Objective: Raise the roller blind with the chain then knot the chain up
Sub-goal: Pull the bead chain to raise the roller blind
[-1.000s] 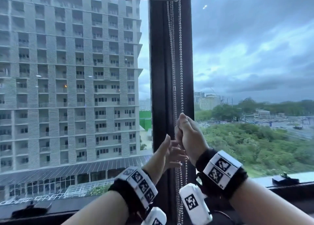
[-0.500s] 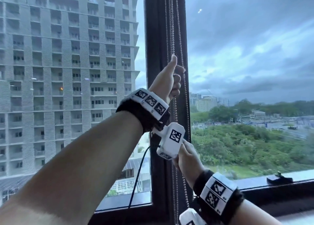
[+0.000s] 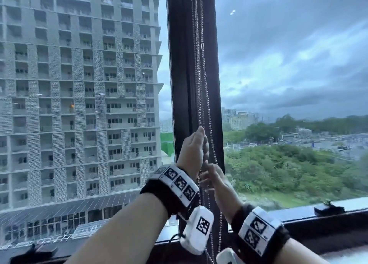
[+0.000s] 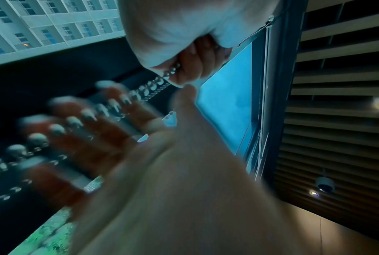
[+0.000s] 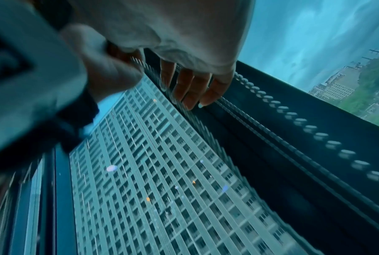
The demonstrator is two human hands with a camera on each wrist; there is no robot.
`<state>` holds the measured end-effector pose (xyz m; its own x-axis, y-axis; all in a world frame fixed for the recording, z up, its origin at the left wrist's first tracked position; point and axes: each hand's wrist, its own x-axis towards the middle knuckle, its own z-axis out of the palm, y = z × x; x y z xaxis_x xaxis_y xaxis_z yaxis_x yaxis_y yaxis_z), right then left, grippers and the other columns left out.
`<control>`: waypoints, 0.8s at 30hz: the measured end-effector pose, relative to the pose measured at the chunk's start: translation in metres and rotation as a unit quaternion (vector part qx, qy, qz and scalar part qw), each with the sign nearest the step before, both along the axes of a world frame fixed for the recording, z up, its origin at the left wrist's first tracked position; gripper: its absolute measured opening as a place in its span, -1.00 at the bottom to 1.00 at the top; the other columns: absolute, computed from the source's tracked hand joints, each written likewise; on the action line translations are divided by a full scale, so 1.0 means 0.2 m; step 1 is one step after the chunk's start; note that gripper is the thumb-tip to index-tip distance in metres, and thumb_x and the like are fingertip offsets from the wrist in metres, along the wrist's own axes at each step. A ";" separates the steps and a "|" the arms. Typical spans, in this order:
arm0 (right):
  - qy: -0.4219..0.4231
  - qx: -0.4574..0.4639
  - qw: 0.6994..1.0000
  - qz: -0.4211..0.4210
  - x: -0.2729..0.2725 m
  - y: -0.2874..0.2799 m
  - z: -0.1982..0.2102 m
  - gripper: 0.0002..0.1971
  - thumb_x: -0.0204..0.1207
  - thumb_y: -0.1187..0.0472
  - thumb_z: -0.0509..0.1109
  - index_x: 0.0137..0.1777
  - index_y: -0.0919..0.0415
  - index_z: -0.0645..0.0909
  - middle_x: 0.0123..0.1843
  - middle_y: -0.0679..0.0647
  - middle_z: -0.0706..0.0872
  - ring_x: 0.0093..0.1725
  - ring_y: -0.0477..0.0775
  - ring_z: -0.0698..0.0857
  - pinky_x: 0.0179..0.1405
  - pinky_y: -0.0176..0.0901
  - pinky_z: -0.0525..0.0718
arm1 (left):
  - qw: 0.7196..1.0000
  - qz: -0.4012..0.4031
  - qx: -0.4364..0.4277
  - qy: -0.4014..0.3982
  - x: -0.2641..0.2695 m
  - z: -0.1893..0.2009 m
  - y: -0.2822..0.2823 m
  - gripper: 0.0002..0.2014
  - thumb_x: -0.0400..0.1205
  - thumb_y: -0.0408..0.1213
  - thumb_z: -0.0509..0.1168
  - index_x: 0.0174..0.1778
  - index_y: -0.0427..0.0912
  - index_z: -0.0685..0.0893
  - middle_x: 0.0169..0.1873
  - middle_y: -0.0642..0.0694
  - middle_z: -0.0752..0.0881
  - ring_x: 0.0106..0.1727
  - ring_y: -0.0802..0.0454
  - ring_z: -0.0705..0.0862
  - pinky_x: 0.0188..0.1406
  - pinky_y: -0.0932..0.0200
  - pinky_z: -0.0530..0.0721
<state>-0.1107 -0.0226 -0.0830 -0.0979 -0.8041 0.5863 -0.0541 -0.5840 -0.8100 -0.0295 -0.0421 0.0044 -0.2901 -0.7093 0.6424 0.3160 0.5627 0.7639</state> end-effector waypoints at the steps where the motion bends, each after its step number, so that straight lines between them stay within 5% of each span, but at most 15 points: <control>1: -0.008 -0.022 1.000 -0.010 -0.01 0.01 0.07 -0.53 0.56 -0.17 0.06 0.09 0.21 0.55 -0.19 0.06 0.65 -0.29 -0.12 0.62 -0.27 -0.37 0.58 | 1.000 0.006 -0.003 0.003 0.01 -0.03 -0.01 -0.54 0.73 -0.04 0.03 -0.51 -0.07 0.33 -0.65 0.06 0.32 -0.65 0.13 0.24 -0.68 0.27 0.26; 5: 0.019 -0.095 0.995 -0.037 0.00 0.04 0.40 -0.56 0.65 -0.08 0.04 0.29 0.24 0.46 -0.05 0.21 0.66 -0.17 -0.03 0.67 -0.21 -0.25 0.64 | 1.000 0.000 -0.006 -0.004 0.04 -0.09 0.01 -0.57 0.76 -0.10 0.00 -0.42 -0.06 0.52 -0.70 0.08 0.44 -0.70 0.21 0.33 -0.73 0.33 0.30; 8: 0.034 -0.111 0.993 -0.037 0.05 0.07 0.60 -0.57 0.66 -0.07 0.05 0.35 0.22 0.41 0.12 0.26 0.67 -0.02 0.11 0.67 -0.08 -0.18 0.64 | 1.000 -0.011 0.018 -0.009 0.04 -0.14 0.03 -0.57 0.74 -0.10 0.03 -0.48 -0.09 0.38 -0.68 0.06 0.34 -0.71 0.19 0.23 -0.74 0.33 0.23; 12: 0.027 -0.101 0.994 0.012 0.10 0.12 0.78 -0.60 0.67 -0.02 0.08 0.33 0.27 0.36 -0.19 0.14 0.65 -0.31 0.06 0.65 -0.31 -0.10 0.65 | 0.999 0.013 0.011 -0.035 0.05 -0.25 -0.01 -0.54 0.64 0.10 0.12 -0.44 -0.17 0.42 -0.49 -0.20 0.43 -0.43 -0.06 0.40 -0.31 0.04 0.40; 16: 0.035 -0.093 0.995 0.013 0.14 0.11 0.70 -0.67 0.70 0.03 0.01 -0.08 0.28 0.43 -0.50 0.02 0.35 -0.65 -0.13 0.29 -0.74 -0.32 0.29 | 0.997 -0.031 0.023 -0.065 0.08 -0.42 -0.02 -0.28 0.40 0.38 0.24 -0.20 -0.38 0.54 -0.23 -0.30 0.50 -0.25 -0.17 0.42 -0.23 -0.03 0.41; 19: 0.018 -0.120 0.993 -0.004 0.17 0.10 0.53 -0.64 0.71 0.11 0.00 -0.33 0.18 0.31 -0.52 0.03 0.28 -0.69 -0.20 0.23 -0.76 -0.42 0.22 | 0.992 -0.067 0.044 -0.098 0.09 -0.56 -0.03 -0.27 0.32 0.42 0.31 -0.07 -0.27 0.53 -0.14 -0.30 0.46 -0.15 -0.20 0.37 -0.21 -0.01 0.37; 24: 0.031 -0.119 0.992 -0.035 0.15 0.07 0.31 -0.61 0.70 0.12 0.04 -0.41 0.12 0.31 -0.54 -0.03 0.30 -0.63 -0.19 0.24 -0.67 -0.37 0.25 | 0.974 -0.129 0.077 -0.170 0.18 -0.58 -0.03 -0.36 0.33 0.30 0.29 -0.05 -0.29 0.60 -0.27 -0.24 0.63 -0.27 -0.09 0.58 -0.14 0.01 0.52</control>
